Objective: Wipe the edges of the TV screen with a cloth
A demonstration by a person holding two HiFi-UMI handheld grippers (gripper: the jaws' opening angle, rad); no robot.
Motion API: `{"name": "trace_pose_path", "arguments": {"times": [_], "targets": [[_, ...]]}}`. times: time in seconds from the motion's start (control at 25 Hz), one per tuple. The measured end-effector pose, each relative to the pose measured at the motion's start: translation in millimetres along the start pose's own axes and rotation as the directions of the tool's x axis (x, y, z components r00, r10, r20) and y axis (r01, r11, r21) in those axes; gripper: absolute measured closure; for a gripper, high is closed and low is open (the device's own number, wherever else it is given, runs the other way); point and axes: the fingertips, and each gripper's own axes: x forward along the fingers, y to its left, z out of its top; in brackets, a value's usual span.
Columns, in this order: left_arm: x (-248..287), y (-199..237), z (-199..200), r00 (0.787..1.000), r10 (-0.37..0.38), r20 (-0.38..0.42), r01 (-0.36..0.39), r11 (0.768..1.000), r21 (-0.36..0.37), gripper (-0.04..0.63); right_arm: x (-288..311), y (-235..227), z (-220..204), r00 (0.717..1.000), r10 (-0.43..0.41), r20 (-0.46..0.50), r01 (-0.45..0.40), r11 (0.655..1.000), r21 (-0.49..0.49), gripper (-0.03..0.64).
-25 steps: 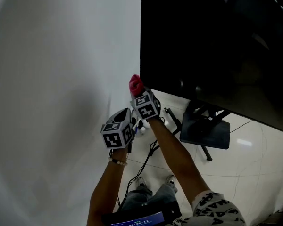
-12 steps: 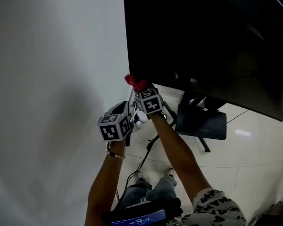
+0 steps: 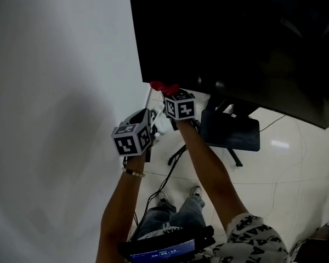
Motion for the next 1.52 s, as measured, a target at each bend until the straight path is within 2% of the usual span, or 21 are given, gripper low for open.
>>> {"name": "trace_pose_path", "arguments": {"times": [0.2, 0.32, 0.56, 0.72, 1.0, 1.52], "targets": [[-1, -10, 0, 1.000, -0.001, -0.018, 0.001, 1.000, 0.007, 0.594, -18, -17, -5, 1.000, -0.023, -0.008, 0.024, 0.999, 0.028, 0.571], [10, -29, 4, 0.999, -0.035, -0.009, 0.035, 0.999, 0.026, 0.594, -28, -34, -1, 0.999, -0.040, -0.005, 0.040, 0.998, 0.053, 0.571], [18, -56, 4, 0.998, -0.064, -0.012, 0.065, 0.997, 0.047, 0.594, -47, -54, 2, 1.000, -0.023, 0.008, 0.021, 0.983, 0.183, 0.571], [19, -74, -8, 0.997, -0.061, -0.036, 0.063, 0.997, 0.054, 0.594, -65, -66, -16, 1.000, -0.016, -0.001, 0.015, 0.967, 0.256, 0.571], [30, -122, -6, 0.994, -0.104, -0.040, 0.106, 0.992, 0.069, 0.594, -107, -111, -17, 0.998, -0.060, 0.003, 0.057, 0.961, 0.271, 0.571], [73, -231, -32, 0.980, -0.177, -0.090, 0.184, 0.980, 0.075, 0.594, -198, -221, -44, 0.990, -0.137, -0.043, 0.144, 0.946, 0.290, 0.571]]}}
